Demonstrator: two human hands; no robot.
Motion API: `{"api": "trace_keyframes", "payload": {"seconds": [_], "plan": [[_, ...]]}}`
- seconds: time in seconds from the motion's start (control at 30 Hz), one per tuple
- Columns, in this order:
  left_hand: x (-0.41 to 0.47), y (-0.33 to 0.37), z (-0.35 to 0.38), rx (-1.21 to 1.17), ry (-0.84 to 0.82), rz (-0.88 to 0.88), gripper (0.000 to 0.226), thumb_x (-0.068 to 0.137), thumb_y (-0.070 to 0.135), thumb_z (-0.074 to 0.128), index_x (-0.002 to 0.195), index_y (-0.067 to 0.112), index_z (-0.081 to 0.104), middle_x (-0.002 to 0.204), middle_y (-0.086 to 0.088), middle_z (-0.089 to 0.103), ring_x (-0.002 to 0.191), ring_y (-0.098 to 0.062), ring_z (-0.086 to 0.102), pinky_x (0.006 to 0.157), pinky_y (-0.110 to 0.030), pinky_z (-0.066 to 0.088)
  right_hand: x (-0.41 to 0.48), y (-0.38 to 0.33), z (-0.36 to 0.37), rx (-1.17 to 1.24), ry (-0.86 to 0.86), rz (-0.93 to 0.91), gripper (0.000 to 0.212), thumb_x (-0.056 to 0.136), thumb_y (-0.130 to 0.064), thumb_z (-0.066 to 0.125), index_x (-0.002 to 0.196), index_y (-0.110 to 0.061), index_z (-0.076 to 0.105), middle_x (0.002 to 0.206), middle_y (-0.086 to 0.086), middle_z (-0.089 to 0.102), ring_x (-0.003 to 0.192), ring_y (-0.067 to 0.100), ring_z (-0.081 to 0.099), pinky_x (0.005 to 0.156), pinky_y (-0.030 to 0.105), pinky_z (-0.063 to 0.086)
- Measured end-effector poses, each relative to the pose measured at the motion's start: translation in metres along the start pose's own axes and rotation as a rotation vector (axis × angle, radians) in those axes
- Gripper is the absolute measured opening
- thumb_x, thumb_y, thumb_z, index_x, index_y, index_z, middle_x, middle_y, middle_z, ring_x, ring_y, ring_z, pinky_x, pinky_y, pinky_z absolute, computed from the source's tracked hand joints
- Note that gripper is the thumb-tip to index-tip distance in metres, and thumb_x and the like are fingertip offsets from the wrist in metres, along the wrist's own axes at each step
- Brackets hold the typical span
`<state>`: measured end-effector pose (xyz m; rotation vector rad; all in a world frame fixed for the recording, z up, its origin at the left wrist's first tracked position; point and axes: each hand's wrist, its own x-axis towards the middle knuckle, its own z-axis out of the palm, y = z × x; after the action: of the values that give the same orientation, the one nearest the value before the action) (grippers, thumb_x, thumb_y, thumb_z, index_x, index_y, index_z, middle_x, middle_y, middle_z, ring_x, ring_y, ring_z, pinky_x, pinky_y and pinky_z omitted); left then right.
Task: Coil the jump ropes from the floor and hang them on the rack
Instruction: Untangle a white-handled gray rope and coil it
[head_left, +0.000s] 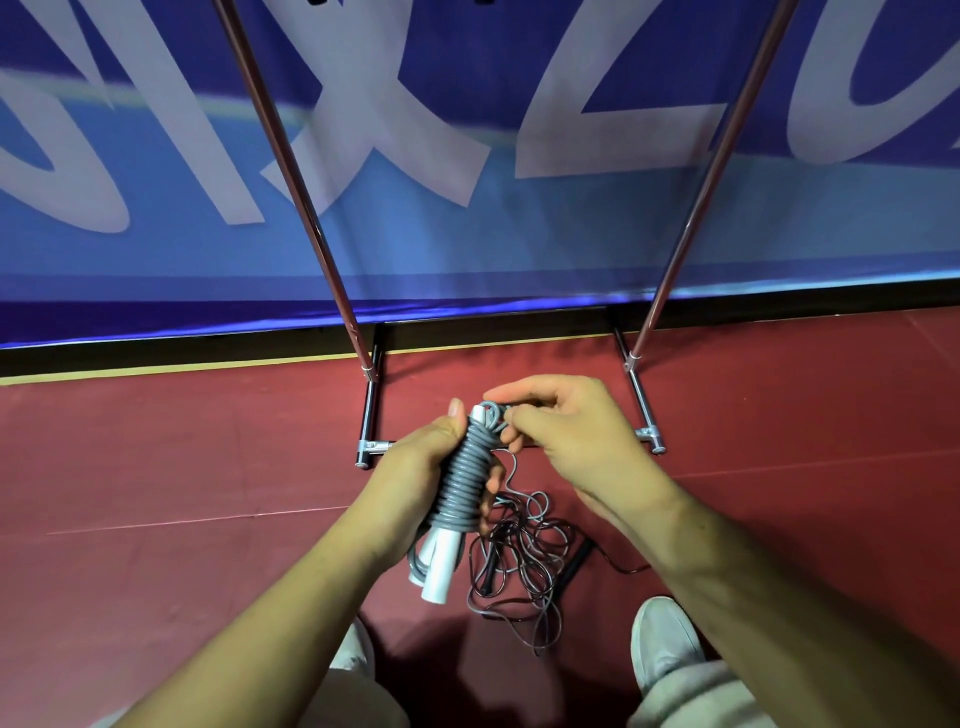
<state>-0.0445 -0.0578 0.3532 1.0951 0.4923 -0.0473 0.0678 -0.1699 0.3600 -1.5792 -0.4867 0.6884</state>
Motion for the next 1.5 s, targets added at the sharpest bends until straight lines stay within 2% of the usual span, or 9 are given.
{"api": "trace_keyframes", "payload": {"seconds": [0.27, 0.4, 0.57, 0.73, 0.87, 1.0, 1.17, 1.33, 1.5], "plan": [[0.0, -0.001, -0.003, 0.061, 0.03, -0.032, 0.053, 0.09, 0.05, 0.048, 0.111, 0.001, 0.055, 0.069, -0.017, 0.058, 0.052, -0.024, 0.052, 0.05, -0.029, 0.047, 0.001, -0.009, -0.014, -0.191, -0.142, -0.037, 0.02, 0.086, 0.011, 0.061, 0.086, -0.008, 0.066, 0.065, 0.01, 0.067, 0.054, 0.012, 0.065, 0.058, 0.02, 0.053], [0.003, 0.001, 0.003, -0.099, -0.038, -0.059, 0.049, 0.092, 0.047, 0.046, 0.108, 0.002, 0.058, 0.067, -0.019, 0.055, 0.047, -0.024, 0.051, 0.044, -0.027, 0.047, -0.001, -0.012, -0.018, -0.364, -0.137, -0.122, 0.021, 0.09, 0.005, 0.06, 0.084, -0.015, 0.061, 0.066, 0.001, 0.064, 0.053, 0.004, 0.06, 0.059, 0.02, 0.051], [0.001, 0.013, 0.009, -0.274, -0.157, -0.093, 0.038, 0.093, 0.046, 0.042, 0.097, 0.011, 0.058, 0.063, -0.016, 0.051, 0.041, -0.022, 0.048, 0.039, -0.023, 0.043, 0.006, -0.017, -0.02, 0.037, 0.052, -0.089, 0.021, 0.095, 0.007, 0.049, 0.087, -0.009, 0.058, 0.081, 0.011, 0.062, 0.064, 0.01, 0.061, 0.053, 0.025, 0.051], [0.006, 0.005, 0.005, -0.063, -0.113, 0.056, 0.034, 0.091, 0.046, 0.055, 0.118, 0.024, 0.056, 0.079, -0.02, 0.057, 0.05, -0.027, 0.057, 0.049, -0.033, 0.052, 0.008, -0.019, -0.023, 0.138, 0.039, -0.048, 0.02, 0.096, 0.007, 0.048, 0.084, -0.006, 0.058, 0.069, 0.009, 0.059, 0.058, 0.015, 0.056, 0.049, 0.025, 0.049], [0.003, 0.002, 0.001, 0.247, -0.075, 0.248, 0.054, 0.076, 0.029, 0.08, 0.122, 0.026, 0.053, 0.1, -0.022, 0.061, 0.086, -0.029, 0.061, 0.081, -0.046, 0.055, 0.01, -0.03, -0.025, 0.127, 0.086, -0.097, 0.016, 0.095, 0.005, 0.051, 0.086, -0.005, 0.06, 0.065, 0.006, 0.061, 0.051, 0.014, 0.056, 0.051, 0.025, 0.051], [0.0, 0.01, 0.019, 0.316, 0.02, 0.346, 0.045, 0.085, 0.015, 0.075, 0.119, 0.021, 0.045, 0.106, -0.034, 0.063, 0.087, -0.028, 0.064, 0.075, -0.035, 0.053, 0.003, -0.05, -0.018, 0.11, 0.119, -0.129, 0.015, 0.095, 0.004, 0.054, 0.085, -0.006, 0.06, 0.071, 0.011, 0.061, 0.051, 0.012, 0.057, 0.051, 0.023, 0.05], [-0.002, 0.041, 0.032, 0.336, 0.093, 0.453, 0.035, 0.088, 0.01, 0.069, 0.119, 0.014, 0.054, 0.102, -0.008, 0.062, 0.086, -0.02, 0.058, 0.078, -0.033, 0.057, -0.004, -0.087, -0.026, 0.027, 0.175, -0.206, 0.019, 0.091, 0.007, 0.057, 0.083, -0.01, 0.059, 0.07, 0.011, 0.061, 0.052, 0.007, 0.06, 0.053, 0.021, 0.052], [0.006, 0.105, 0.055, 0.428, 0.113, 0.495, 0.028, 0.094, 0.006, 0.062, 0.12, 0.015, 0.062, 0.097, -0.001, 0.065, 0.075, -0.002, 0.061, 0.071, -0.015, 0.05, 0.004, -0.153, -0.049, -0.057, 0.21, -0.284, 0.009, 0.092, 0.006, 0.057, 0.089, -0.003, 0.06, 0.07, 0.01, 0.063, 0.052, 0.006, 0.062, 0.053, 0.019, 0.053], [0.019, 0.173, 0.086, 0.482, 0.156, 0.549, 0.029, 0.094, 0.022, 0.064, 0.122, 0.021, 0.058, 0.109, -0.01, 0.069, 0.087, -0.012, 0.066, 0.087, -0.037, 0.056, 0.026, -0.231, -0.07, -0.072, 0.22, -0.337, 0.015, 0.093, 0.002, 0.056, 0.082, -0.007, 0.059, 0.072, 0.009, 0.064, 0.053, 0.009, 0.063, 0.053, 0.021, 0.054]]}}
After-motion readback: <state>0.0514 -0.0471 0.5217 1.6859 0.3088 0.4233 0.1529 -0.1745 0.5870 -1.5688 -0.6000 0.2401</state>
